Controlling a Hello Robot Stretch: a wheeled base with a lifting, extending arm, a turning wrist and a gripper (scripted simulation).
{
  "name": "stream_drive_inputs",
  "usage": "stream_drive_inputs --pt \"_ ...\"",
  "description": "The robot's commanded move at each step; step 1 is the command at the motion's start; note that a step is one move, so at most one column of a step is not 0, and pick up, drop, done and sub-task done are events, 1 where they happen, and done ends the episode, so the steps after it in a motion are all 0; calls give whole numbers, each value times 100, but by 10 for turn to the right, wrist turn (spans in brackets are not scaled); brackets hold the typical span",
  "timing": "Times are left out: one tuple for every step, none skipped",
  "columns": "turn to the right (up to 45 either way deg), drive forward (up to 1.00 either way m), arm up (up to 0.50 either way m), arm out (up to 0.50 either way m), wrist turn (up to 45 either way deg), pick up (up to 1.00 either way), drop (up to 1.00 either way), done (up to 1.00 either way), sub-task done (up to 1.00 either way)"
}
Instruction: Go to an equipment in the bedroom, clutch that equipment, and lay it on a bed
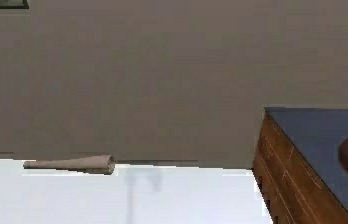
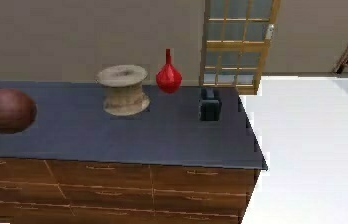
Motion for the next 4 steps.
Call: stream_drive_inputs --pt "-360 0 0 0 0 0 0 0 0" --pt "450 0 0 0 0 0 0 0 0" --pt "300 0 0 0 0 0 0 0 0" --pt "0 65 0 0 0 0 0 0 0"
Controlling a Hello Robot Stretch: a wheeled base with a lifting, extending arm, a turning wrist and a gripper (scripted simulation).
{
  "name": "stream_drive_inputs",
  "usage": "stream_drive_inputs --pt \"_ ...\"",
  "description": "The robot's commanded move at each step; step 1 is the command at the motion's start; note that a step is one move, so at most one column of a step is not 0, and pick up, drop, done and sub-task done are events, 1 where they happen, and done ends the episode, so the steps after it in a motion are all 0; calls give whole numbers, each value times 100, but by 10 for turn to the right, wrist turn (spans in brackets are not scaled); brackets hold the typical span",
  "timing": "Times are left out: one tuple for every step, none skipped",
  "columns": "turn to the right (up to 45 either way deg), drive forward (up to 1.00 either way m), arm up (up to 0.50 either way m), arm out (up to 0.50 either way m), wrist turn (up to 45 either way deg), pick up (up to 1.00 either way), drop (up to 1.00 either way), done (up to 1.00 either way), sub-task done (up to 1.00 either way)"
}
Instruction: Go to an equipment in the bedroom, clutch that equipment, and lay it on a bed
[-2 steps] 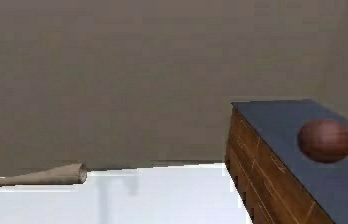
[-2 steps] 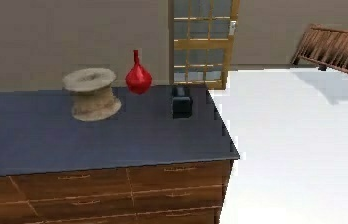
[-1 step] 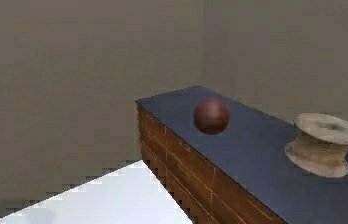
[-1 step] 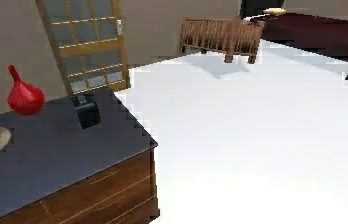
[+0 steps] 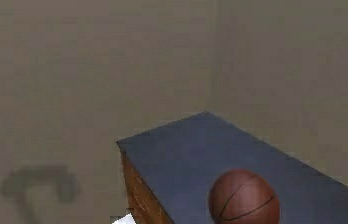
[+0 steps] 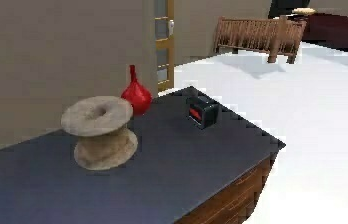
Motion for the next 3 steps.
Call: stream_drive_inputs --pt "-450 0 0 0 0 0 0 0 0" --pt "-180 0 0 0 0 0 0 0 0" --pt "0 0 50 0 0 0 0 0 0"
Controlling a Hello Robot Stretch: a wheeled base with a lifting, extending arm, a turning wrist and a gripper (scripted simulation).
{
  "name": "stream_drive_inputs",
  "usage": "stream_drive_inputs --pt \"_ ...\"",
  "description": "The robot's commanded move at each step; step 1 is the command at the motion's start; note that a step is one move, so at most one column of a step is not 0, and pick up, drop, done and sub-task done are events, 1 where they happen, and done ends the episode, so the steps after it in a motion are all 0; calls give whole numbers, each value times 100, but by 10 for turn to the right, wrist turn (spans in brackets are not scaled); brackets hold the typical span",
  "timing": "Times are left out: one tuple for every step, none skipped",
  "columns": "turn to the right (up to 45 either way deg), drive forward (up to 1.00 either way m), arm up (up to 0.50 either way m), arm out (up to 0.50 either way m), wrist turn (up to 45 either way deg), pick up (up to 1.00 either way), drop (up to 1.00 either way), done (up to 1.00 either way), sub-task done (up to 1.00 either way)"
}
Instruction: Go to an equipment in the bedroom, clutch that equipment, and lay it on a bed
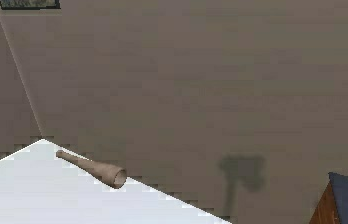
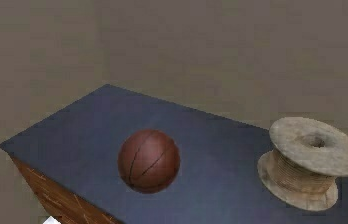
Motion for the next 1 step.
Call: stream_drive_inputs --pt "0 0 38 0 0 0 0 0 0"
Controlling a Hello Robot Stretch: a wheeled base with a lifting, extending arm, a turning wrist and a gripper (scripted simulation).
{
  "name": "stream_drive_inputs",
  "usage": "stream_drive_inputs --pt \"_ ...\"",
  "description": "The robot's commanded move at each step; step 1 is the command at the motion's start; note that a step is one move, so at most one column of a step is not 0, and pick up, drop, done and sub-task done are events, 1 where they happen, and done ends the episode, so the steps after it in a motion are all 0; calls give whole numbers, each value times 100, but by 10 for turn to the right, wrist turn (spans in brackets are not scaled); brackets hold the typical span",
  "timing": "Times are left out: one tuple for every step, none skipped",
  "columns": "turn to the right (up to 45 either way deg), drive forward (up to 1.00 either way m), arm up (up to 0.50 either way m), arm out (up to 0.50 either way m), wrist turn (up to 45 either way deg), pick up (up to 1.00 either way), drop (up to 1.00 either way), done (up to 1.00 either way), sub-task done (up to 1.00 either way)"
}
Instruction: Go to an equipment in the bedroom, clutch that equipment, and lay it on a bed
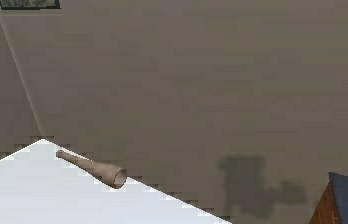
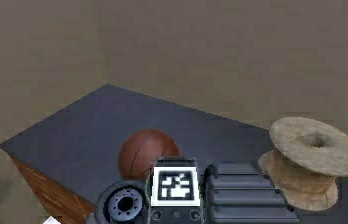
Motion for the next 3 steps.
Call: stream_drive_inputs --pt "0 0 0 14 0 0 0 0 0" --pt "0 0 0 0 450 0 0 0 0" --pt "0 0 0 0 450 0 0 0 0"
